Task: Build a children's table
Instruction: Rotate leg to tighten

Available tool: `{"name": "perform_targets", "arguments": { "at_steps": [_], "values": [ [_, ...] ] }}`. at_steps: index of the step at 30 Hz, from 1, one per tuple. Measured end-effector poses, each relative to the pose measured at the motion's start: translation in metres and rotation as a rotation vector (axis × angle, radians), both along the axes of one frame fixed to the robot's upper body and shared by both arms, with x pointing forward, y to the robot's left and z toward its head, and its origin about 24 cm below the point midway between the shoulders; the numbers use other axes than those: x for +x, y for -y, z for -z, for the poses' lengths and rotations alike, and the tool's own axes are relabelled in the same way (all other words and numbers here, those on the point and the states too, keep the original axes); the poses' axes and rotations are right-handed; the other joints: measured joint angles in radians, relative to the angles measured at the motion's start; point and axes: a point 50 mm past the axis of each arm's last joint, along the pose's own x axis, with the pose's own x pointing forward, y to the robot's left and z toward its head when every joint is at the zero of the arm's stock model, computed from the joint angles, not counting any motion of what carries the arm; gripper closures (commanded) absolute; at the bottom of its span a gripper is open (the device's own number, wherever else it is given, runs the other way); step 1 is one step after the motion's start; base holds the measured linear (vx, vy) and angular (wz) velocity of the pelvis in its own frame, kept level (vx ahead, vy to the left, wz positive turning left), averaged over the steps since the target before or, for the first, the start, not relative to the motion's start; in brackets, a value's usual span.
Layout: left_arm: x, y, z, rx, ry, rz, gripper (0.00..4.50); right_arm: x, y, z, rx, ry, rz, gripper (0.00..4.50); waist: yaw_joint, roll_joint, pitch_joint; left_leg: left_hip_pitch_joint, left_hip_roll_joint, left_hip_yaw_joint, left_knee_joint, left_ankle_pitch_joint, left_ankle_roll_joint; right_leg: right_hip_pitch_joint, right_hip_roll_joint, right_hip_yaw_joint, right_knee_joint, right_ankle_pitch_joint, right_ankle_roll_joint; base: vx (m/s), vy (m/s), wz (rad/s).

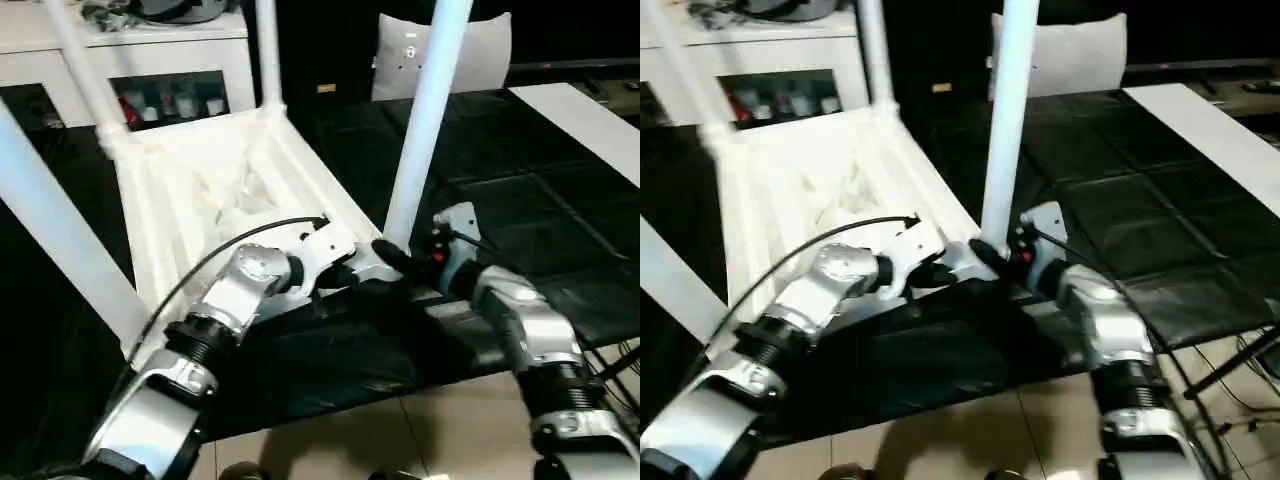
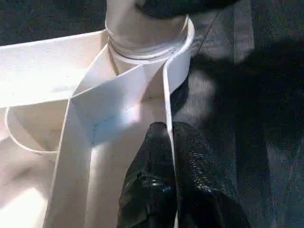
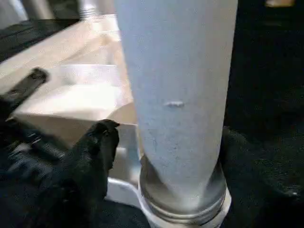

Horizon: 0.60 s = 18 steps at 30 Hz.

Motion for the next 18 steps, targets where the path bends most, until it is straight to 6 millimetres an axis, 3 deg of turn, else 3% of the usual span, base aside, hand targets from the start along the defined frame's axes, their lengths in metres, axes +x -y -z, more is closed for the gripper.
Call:
{"name": "perform_targets", "arguments": {
  "at_steps": [2, 6, 8, 11, 18],
  "values": [
    [-0.001, -0.003, 0.000, 0.009, 0.005, 0.027, 4.50, -0.002, 0.003, -0.003, -0.001, 0.006, -0.048, 0.60, 0.005, 0.000, 0.000, 0.000, 0.000, 0.000, 0.001, 0.000, 0.000, 0.000, 0.000, 0.000, 0.000, 0.000, 0.000, 0.000, 0.000, 0.00],
    [-0.004, -0.023, -0.003, 0.040, -0.004, 0.148, 4.50, -0.016, 0.029, -0.015, -0.104, 0.037, -0.234, 0.45, 0.018, 0.000, 0.000, -0.001, 0.000, 0.000, 0.002, 0.000, 0.000, 0.001, -0.001, 0.000, 0.000, 0.000, 0.000, 0.000, 0.000, 0.00],
    [-0.005, -0.031, -0.004, 0.056, -0.012, 0.193, 4.50, -0.020, 0.032, -0.019, -0.115, 0.045, -0.309, 0.45, 0.020, 0.000, 0.000, 0.000, 0.000, 0.000, 0.001, 0.000, 0.000, 0.001, -0.001, 0.000, 0.000, 0.000, 0.000, 0.000, 0.000, 0.00],
    [-0.011, -0.039, -0.005, 0.064, -0.028, 0.291, 4.50, -0.026, 0.032, -0.018, -0.125, 0.024, -0.422, 0.45, 0.036, 0.000, 0.000, -0.001, 0.000, 0.000, 0.002, 0.000, 0.000, 0.001, -0.001, 0.000, 0.000, 0.000, 0.000, 0.000, 0.000, 0.00],
    [-0.023, -0.042, -0.004, 0.079, -0.061, 0.467, 4.50, -0.033, 0.026, -0.019, -0.130, 0.010, -0.578, 1.19, 0.063, 0.000, 0.000, 0.000, 0.000, 0.000, 0.003, 0.000, 0.000, 0.002, -0.002, 0.000, 0.000, 0.000, 0.000, 0.000, 0.000, 0.00]
  ]
}}
